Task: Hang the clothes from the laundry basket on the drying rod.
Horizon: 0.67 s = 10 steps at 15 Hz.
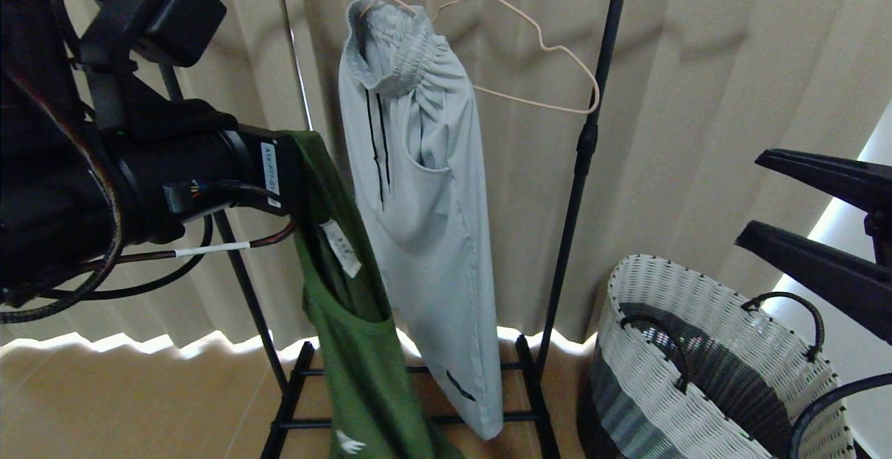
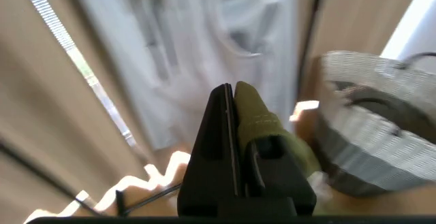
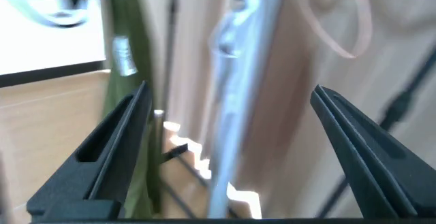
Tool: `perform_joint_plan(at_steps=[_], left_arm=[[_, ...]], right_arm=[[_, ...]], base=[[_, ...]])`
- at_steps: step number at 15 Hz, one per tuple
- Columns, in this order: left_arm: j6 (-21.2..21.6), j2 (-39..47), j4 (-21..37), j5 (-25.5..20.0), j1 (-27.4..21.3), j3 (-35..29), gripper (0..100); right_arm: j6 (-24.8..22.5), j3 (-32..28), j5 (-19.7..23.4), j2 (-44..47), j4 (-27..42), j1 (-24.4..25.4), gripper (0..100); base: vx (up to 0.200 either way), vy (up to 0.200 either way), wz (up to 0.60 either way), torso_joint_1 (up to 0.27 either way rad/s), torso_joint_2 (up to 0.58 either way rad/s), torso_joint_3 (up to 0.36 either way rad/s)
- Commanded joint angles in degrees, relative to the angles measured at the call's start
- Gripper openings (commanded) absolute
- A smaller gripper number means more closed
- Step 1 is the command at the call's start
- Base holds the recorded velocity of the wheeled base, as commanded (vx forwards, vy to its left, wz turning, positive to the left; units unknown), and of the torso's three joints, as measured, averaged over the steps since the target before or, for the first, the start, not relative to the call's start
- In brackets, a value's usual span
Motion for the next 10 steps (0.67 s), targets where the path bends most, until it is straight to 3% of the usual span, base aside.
perform_joint_plan(at_steps=[1, 3, 6, 8, 10], left_arm=[[-0.1, -0.3, 0.0, 0.1, 2.1, 0.9, 0], [0.0, -2.4, 0.0, 0.0, 3.0, 3.6, 0], [-0.2, -10.5, 0.0, -0.1, 4.2, 12.5, 0], [-0.2, -17.6, -0.6, -0.3, 9.4, 21.4, 0], [-0.4, -24.7, -4.8, -1.3, 10.6, 30.2, 0]], right_arm=[[-0.1, 2.5, -0.1, -3.5, 0.3, 0.5, 100], [-0.2, 4.2, -0.4, -4.7, 0.4, -0.2, 100], [-3.1, 8.2, -0.5, -8.2, 1.8, -8.6, 100], [-5.2, 12.9, -1.3, -10.1, 1.6, -16.6, 100], [-5.3, 16.5, -3.5, -11.3, 1.4, -19.9, 100]], base=[[0.0, 0.0, 0.0, 0.0, 0.0, 0.0], [0.0, 0.0, 0.0, 0.0, 0.0, 0.0], [0.0, 0.0, 0.0, 0.0, 0.0, 0.0], [0.0, 0.0, 0.0, 0.0, 0.0, 0.0], [0.0, 0.0, 0.0, 0.0, 0.0, 0.0]])
